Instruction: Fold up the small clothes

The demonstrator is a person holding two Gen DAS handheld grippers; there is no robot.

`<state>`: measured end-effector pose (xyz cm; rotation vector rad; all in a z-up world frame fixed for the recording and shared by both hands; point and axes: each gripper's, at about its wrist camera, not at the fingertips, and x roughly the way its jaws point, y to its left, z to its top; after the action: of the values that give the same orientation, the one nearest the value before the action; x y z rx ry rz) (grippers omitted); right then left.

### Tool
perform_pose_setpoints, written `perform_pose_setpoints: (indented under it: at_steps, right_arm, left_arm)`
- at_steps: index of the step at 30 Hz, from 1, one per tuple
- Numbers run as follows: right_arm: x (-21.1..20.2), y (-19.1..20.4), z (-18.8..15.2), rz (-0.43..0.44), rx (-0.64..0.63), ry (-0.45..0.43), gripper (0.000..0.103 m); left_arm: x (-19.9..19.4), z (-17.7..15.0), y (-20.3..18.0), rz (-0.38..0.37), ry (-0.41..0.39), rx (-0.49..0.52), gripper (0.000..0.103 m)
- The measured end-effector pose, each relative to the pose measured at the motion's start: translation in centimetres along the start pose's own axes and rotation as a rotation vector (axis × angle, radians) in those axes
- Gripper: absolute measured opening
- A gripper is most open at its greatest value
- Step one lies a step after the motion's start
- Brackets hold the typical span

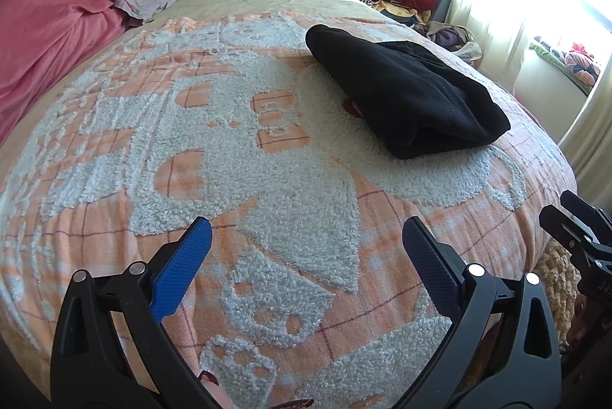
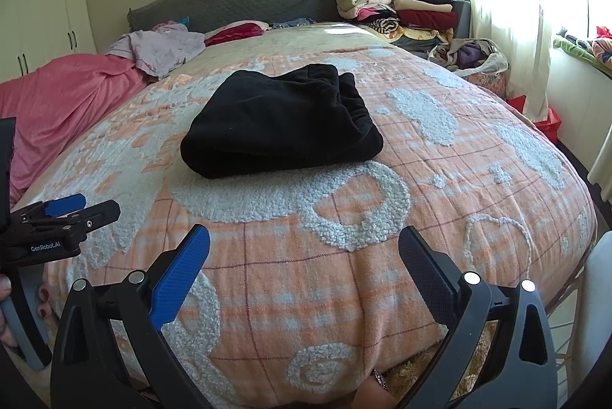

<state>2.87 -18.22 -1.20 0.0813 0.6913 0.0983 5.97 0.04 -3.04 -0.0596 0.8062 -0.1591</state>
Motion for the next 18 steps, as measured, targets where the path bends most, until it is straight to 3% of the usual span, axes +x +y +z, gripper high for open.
perform_pose_setpoints:
  at_steps: [18]
  right_arm:
    - [-0.01, -0.03, -0.03, -0.002, 0.000, 0.000, 0.098]
  left_arm:
    - [-0.11, 0.03, 0.27, 0.007, 0.000, -0.004, 0.093]
